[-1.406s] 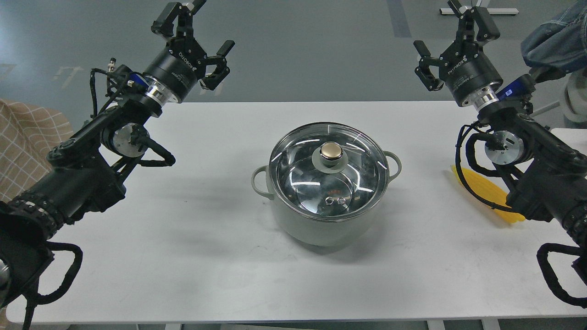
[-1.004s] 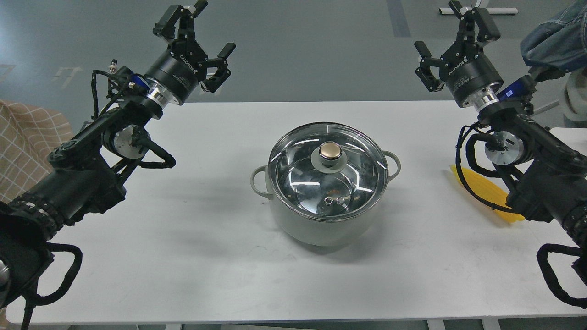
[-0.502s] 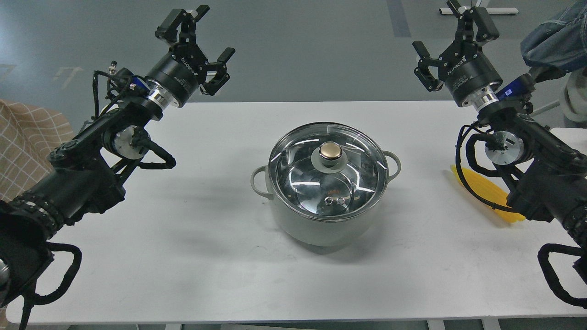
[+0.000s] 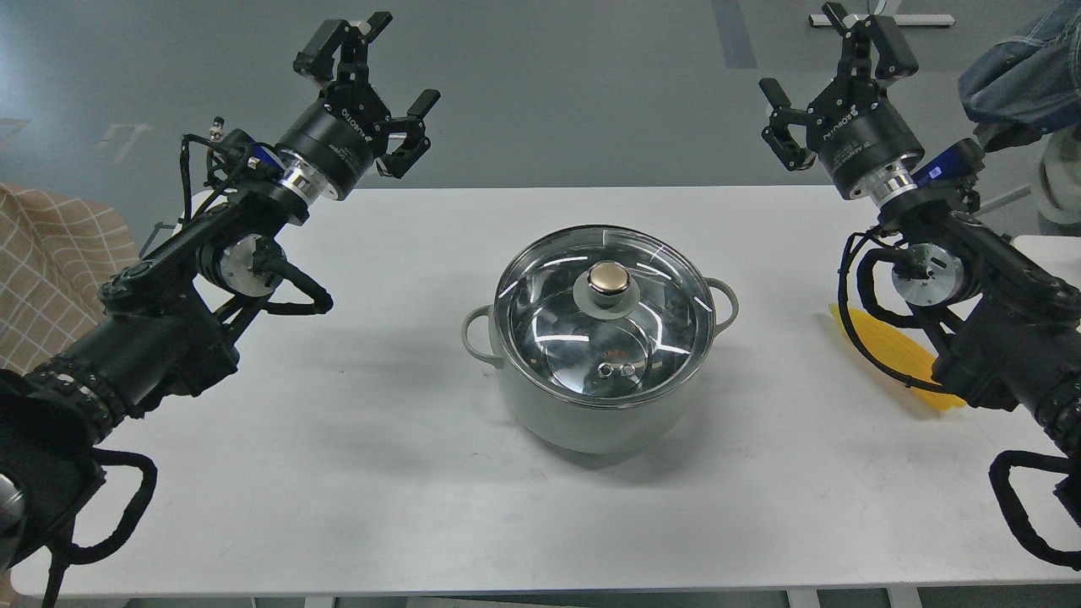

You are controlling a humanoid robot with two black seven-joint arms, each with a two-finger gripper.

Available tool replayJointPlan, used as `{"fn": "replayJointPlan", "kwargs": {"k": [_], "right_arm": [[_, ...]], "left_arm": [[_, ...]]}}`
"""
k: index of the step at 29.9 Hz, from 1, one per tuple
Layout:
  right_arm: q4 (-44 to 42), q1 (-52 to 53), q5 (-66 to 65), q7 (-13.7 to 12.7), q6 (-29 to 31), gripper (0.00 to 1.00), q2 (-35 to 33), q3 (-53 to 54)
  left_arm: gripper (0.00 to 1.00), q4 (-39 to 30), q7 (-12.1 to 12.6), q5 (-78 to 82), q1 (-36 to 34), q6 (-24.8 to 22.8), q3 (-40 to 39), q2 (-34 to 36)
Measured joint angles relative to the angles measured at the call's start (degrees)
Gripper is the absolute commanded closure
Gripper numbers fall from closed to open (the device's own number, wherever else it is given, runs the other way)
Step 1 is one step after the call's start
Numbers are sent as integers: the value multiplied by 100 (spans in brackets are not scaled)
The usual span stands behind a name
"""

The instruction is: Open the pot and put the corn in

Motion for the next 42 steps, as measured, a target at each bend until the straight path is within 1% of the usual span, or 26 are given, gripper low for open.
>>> {"fn": "replayJointPlan", "kwargs": {"k": [5, 21, 25, 27, 32, 36, 39, 42], "right_arm": [[11, 0, 4, 0, 0, 1, -7, 0], [52, 17, 17, 0, 0, 1, -27, 0], [53, 28, 11, 0, 0, 1, -171, 1], [53, 27, 7, 0, 0, 1, -236, 1], [54, -69, 1, 0, 0, 1, -463, -8], [161, -186, 6, 0, 0, 1, -681, -19], [300, -272, 8, 0, 0, 1, -814, -24], [433, -367, 9, 0, -10, 1, -930, -24]], "left_arm": [[2, -53, -3, 0, 14, -69, -17, 0], [2, -567, 11, 102, 104, -86, -12, 101], [2, -585, 21, 811, -219, -100, 54, 389], [2, -703, 15, 1288, -406, -105, 58, 457], [2, -1512, -6, 2567, -695, -80, 55, 617], [2, -2510, -13, 4408, -739, 196, 42, 704], [2, -3082, -19, 5596, -739, 400, 37, 666], [3, -3514, -21, 6880, -716, 561, 73, 534]]}}
